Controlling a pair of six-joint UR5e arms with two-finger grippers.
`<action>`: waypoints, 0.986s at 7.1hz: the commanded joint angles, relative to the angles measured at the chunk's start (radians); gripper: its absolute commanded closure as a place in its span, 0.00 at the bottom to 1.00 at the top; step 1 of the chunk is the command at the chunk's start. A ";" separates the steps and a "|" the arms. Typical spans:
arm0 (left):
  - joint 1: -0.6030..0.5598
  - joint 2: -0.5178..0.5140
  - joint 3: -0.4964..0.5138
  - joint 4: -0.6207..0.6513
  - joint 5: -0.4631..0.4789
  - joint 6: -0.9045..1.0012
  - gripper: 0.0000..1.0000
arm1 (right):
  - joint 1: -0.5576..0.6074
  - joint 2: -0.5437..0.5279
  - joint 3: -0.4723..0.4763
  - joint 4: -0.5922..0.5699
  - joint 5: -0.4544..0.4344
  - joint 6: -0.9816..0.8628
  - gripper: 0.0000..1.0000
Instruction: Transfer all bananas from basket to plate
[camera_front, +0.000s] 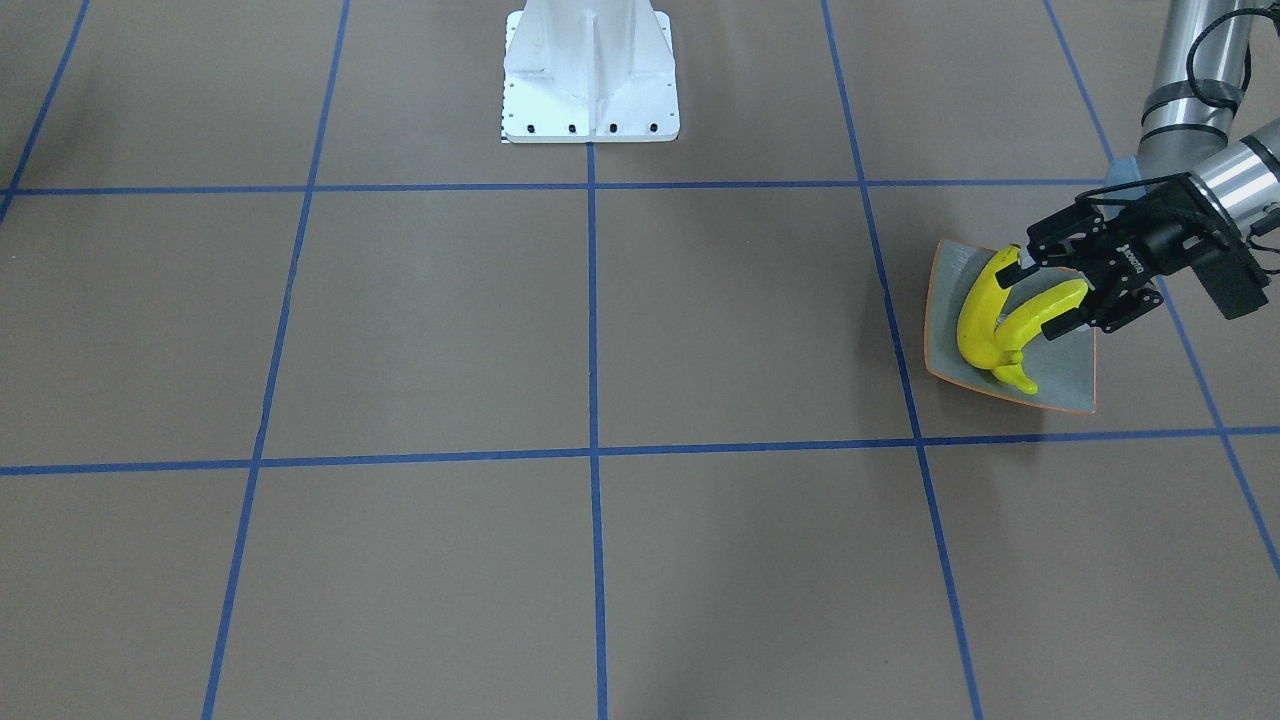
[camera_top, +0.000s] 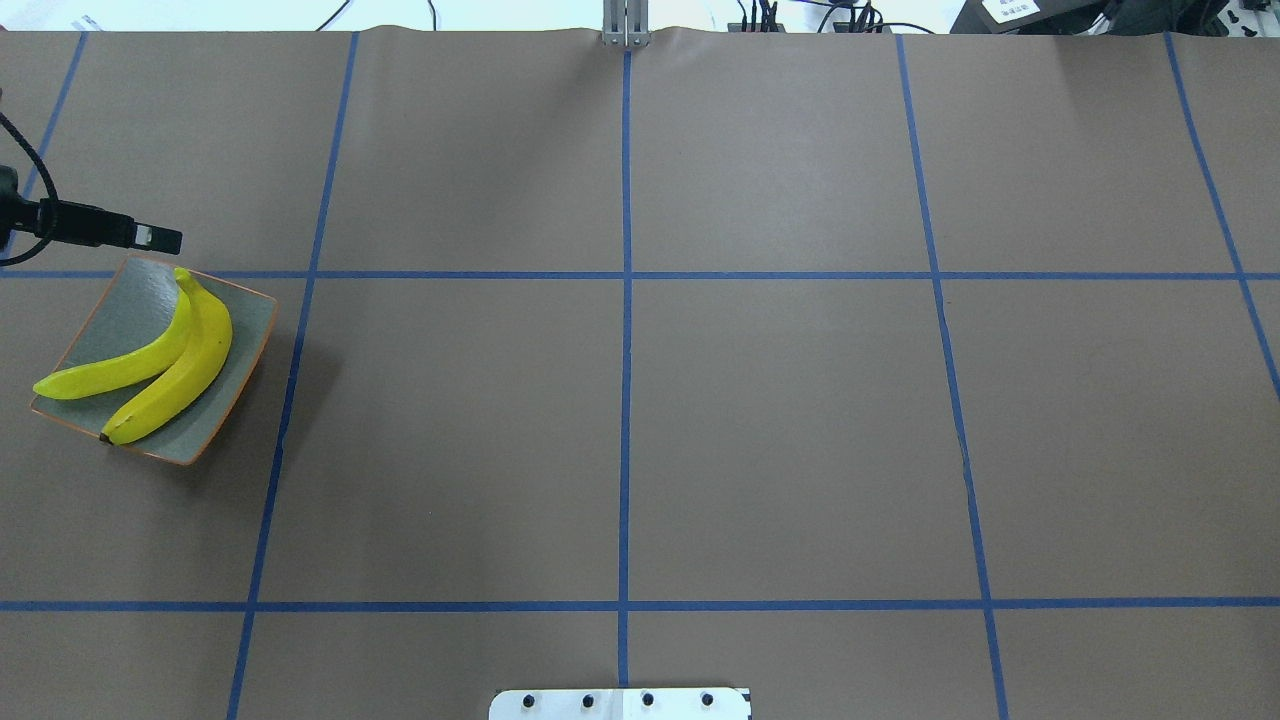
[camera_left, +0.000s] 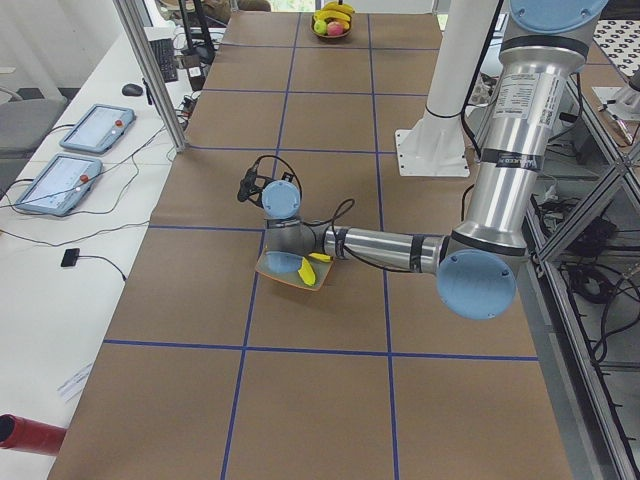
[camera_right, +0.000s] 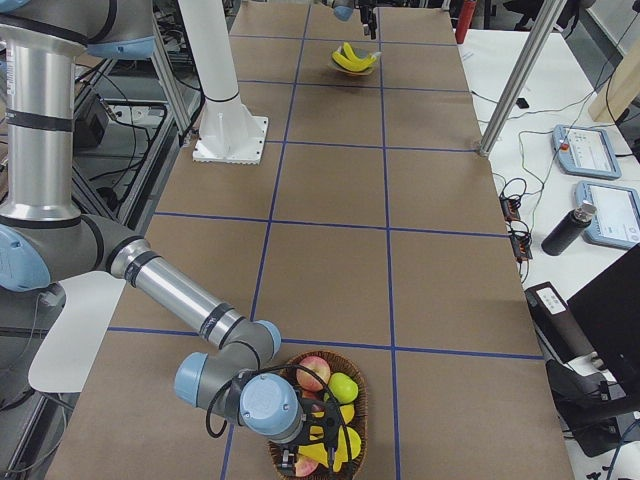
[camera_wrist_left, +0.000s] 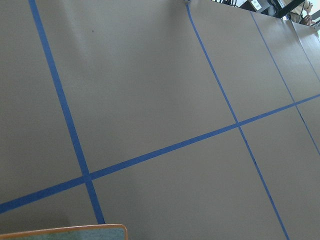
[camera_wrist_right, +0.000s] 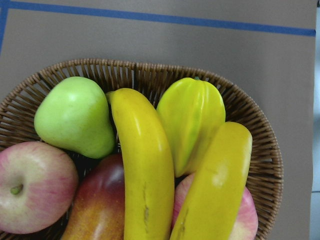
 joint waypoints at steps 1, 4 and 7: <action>-0.004 0.007 -0.023 -0.001 0.000 0.000 0.00 | 0.000 -0.006 -0.023 0.027 -0.033 0.044 0.03; -0.007 0.009 -0.031 -0.001 0.000 0.000 0.00 | -0.001 -0.001 -0.120 0.217 -0.050 0.180 0.08; -0.007 0.023 -0.032 -0.004 0.000 0.006 0.00 | -0.008 0.002 -0.112 0.219 -0.038 0.219 0.36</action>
